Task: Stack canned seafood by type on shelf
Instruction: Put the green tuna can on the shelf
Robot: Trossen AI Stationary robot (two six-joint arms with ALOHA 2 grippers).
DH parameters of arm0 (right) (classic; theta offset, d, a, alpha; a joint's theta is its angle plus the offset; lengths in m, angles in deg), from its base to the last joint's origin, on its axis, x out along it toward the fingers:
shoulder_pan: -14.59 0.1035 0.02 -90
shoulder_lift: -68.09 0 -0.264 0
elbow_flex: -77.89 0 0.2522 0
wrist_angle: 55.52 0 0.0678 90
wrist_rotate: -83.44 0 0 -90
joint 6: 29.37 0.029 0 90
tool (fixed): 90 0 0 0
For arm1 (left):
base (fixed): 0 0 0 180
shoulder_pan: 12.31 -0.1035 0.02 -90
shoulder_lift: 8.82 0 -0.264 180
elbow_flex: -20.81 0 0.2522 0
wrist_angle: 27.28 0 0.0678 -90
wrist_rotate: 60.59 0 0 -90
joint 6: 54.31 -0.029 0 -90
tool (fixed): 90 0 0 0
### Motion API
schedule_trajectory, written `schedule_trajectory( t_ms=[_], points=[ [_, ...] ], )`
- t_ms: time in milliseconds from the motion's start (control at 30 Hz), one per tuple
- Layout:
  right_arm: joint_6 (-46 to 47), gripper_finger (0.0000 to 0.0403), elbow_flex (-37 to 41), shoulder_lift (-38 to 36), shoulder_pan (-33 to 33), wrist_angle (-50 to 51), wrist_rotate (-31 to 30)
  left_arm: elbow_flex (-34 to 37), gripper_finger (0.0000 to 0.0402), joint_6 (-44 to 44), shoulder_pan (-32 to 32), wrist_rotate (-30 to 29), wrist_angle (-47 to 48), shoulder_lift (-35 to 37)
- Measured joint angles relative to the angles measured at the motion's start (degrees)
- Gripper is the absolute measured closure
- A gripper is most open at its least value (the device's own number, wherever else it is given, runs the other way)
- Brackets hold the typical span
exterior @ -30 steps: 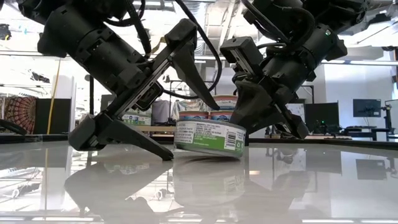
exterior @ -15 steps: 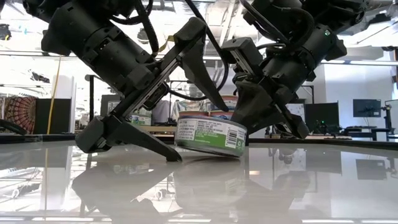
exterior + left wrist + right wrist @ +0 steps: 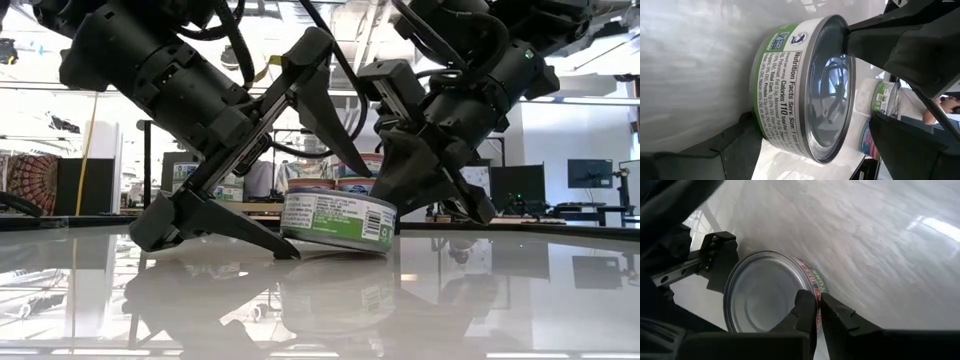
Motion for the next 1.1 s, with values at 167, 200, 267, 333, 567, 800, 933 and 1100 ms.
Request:
schedule_trajectory(
  t_ms=[167,200,267,333,567,800,933,1100],
  points=[
    [-0.82,0.035,0.02,-0.31,0.14,-0.19,0.0,0.01,0.0054,-1.68,-0.19,-0.36,-1.03,-0.04],
    [-0.86,0.035,0.02,-0.33,0.27,-0.32,-0.02,0.01,0.0054,-1.93,-0.31,-0.28,-1.03,-0.04],
    [-0.96,0.035,0.0,-0.4,0.66,-0.37,-0.02,0.01,0.0057,-2.76,-0.57,0.39,-1.07,-0.04],
    [-1.4,0.035,0.01,-1.06,0.91,0.35,0.0,0.01,0.0067,-3.44,-0.62,0.34,-1.09,-0.04],
    [-2.51,0.035,0.06,-3.37,0.94,3.94,0.09,0.01,0.011,-4.12,-0.86,-1.59,-1.04,-0.11],
    [-2.49,0.035,0.06,-3.42,0.92,3.71,0.02,0.03,0.0126,-3.58,-0.86,-3.54,-0.81,-0.04],
    [-3.62,0.035,0.06,-4.26,0.92,3.79,0.04,0.03,0.0126,-3.56,-0.86,-3.55,-0.55,-0.02],
    [-6.63,0.035,-0.13,-9.41,0.9,4.7,0.04,0.01,0.0126,-3.83,-0.9,-3.68,-0.57,-0.02]
  ],
)
